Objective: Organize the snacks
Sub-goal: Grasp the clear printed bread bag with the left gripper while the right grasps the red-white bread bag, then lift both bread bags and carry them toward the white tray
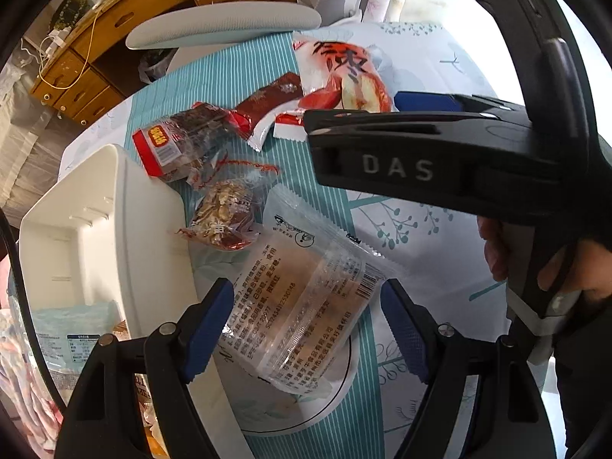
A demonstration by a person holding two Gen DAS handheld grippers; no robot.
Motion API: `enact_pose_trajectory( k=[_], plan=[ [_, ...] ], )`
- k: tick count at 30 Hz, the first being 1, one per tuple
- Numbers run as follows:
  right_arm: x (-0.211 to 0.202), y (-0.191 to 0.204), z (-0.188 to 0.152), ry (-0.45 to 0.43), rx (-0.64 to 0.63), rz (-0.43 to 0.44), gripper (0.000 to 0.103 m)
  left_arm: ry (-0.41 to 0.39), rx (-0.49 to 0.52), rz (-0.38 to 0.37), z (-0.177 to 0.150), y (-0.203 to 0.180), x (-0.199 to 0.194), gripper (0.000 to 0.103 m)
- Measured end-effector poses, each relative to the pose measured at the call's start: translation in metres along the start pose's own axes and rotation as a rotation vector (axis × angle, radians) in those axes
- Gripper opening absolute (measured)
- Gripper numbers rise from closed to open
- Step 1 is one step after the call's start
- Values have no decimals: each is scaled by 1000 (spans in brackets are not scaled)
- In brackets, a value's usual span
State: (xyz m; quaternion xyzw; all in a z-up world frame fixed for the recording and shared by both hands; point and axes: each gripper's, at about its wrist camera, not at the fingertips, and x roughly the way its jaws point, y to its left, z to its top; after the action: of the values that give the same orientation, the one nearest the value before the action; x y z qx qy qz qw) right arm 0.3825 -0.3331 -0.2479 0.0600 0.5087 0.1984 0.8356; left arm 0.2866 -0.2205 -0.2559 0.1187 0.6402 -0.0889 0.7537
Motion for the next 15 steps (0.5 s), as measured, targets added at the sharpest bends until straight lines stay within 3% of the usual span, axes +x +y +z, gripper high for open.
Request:
enact_pose_trajectory(
  k=[7, 10, 15],
  plan=[
    [11, 3, 1, -12, -28, -25, 84, 18, 14, 12, 3, -3, 13, 78],
    [14, 3, 0, -12, -37, -27, 79, 17, 15, 12, 5, -3, 16, 78],
    [15, 8, -1, -21, -69, -64, 61, 16, 13, 4, 6, -2, 19, 80]
  ],
)
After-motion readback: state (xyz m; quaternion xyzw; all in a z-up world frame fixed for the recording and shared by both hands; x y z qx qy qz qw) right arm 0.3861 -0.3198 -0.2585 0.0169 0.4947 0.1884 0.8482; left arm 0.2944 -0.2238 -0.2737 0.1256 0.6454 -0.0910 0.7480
